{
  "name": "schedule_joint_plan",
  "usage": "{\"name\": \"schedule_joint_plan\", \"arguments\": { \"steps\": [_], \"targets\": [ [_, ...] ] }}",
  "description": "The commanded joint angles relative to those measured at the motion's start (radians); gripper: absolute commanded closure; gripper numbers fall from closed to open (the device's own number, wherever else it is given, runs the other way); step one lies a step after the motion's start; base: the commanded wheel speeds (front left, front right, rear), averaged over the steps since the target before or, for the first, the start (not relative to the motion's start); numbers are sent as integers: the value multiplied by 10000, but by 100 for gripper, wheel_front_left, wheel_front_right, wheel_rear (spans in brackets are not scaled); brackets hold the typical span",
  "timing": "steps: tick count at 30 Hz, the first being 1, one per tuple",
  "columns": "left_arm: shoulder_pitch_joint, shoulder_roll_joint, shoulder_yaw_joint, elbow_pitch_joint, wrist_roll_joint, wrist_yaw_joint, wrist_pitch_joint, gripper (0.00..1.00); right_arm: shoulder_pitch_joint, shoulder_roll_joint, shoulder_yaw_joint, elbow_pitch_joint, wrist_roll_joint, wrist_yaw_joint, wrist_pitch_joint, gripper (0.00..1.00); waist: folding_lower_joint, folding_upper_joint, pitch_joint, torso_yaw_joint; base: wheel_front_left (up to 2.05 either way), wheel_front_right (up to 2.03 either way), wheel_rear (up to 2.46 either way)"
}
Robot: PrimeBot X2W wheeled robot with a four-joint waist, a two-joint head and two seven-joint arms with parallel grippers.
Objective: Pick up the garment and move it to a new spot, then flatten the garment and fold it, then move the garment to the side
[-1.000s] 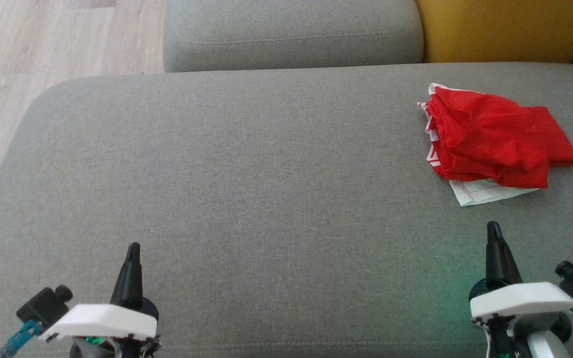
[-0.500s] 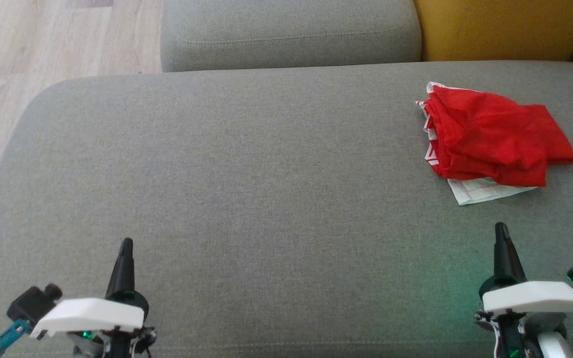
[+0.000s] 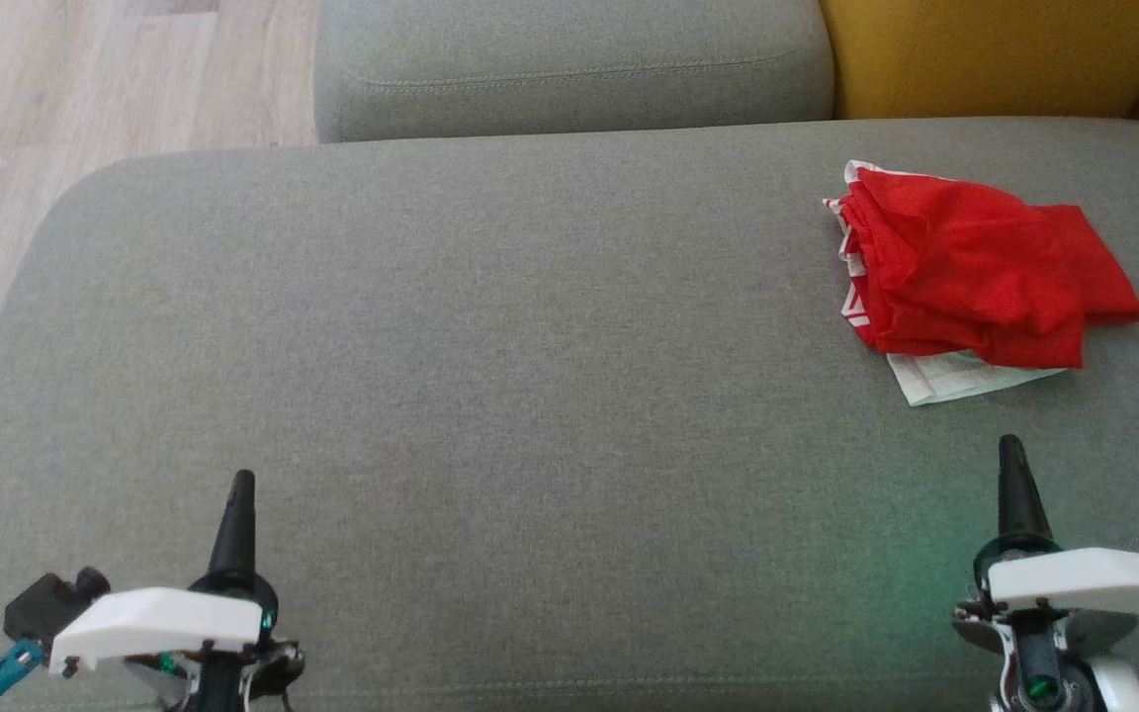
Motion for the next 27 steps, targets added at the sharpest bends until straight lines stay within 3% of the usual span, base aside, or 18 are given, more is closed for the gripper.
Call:
{"name": "schedule_joint_plan", "arguments": {
  "steps": [1, 27],
  "targets": [
    [-606, 168, 288, -287, -194, -45, 43, 100, -546, -159, 86, -397, 250, 43, 64, 100, 0, 0, 1, -2, 0, 0, 0],
    [-891, 173, 782, -263, -2702, -61, 813, 100, -687, -155, -272, -508, 3328, 57, 825, 100, 0, 0, 50, -97, 0, 0, 0]
  ]
}}
